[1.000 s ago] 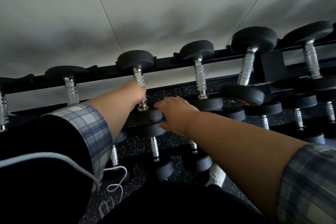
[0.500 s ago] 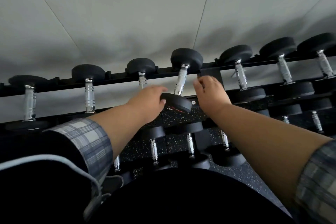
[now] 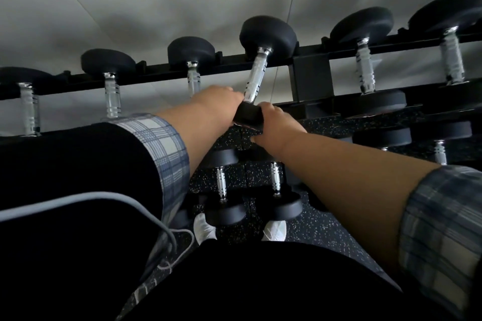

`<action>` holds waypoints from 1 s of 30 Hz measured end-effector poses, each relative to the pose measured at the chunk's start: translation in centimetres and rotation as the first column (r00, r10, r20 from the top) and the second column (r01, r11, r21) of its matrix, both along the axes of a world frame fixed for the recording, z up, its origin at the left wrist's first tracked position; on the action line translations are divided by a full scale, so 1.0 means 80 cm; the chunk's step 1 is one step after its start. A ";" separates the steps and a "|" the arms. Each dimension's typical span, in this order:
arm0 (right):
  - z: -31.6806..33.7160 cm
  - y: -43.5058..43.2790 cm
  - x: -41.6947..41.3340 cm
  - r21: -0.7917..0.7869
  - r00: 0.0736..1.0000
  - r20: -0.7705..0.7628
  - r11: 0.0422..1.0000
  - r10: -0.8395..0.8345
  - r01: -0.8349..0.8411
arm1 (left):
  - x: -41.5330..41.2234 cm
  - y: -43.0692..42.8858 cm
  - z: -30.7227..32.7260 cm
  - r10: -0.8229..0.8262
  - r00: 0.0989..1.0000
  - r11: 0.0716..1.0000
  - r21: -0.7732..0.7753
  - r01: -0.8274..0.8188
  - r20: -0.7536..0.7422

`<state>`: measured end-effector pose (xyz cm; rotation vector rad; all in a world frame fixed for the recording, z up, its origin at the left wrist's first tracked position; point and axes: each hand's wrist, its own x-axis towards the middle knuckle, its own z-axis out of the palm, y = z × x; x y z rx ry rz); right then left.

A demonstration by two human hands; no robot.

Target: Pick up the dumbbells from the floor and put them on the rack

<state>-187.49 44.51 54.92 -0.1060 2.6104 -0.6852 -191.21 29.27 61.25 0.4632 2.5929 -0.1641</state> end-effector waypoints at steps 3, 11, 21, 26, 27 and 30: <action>0.000 0.002 -0.019 0.040 0.998 0.001 0.998 0.057 -0.057 | 0.000 0.002 -0.013 -0.061 0.995 0.998 -0.005 0.061 -0.079; 0.053 0.060 -0.042 0.220 0.961 -0.044 0.941 0.272 -0.256 | 0.001 0.024 -0.006 -0.010 0.993 0.993 0.111 0.024 -0.120; 0.028 0.110 -0.058 0.337 0.932 0.015 0.876 0.362 -0.346 | 0.007 0.075 -0.075 0.069 0.983 0.976 0.215 -0.031 -0.168; 0.008 0.137 -0.051 0.287 0.973 0.024 0.930 0.231 -0.228 | 0.003 0.105 -0.076 0.065 0.984 0.966 0.257 -0.020 -0.166; 0.005 0.138 -0.050 0.275 0.974 0.020 0.935 0.227 -0.223 | 0.004 0.105 -0.078 0.074 0.984 0.964 0.266 -0.029 -0.164; 0.005 0.132 -0.048 0.247 0.970 0.016 0.939 0.244 -0.240 | 0.010 0.096 -0.078 0.120 0.985 0.954 0.287 -0.082 -0.120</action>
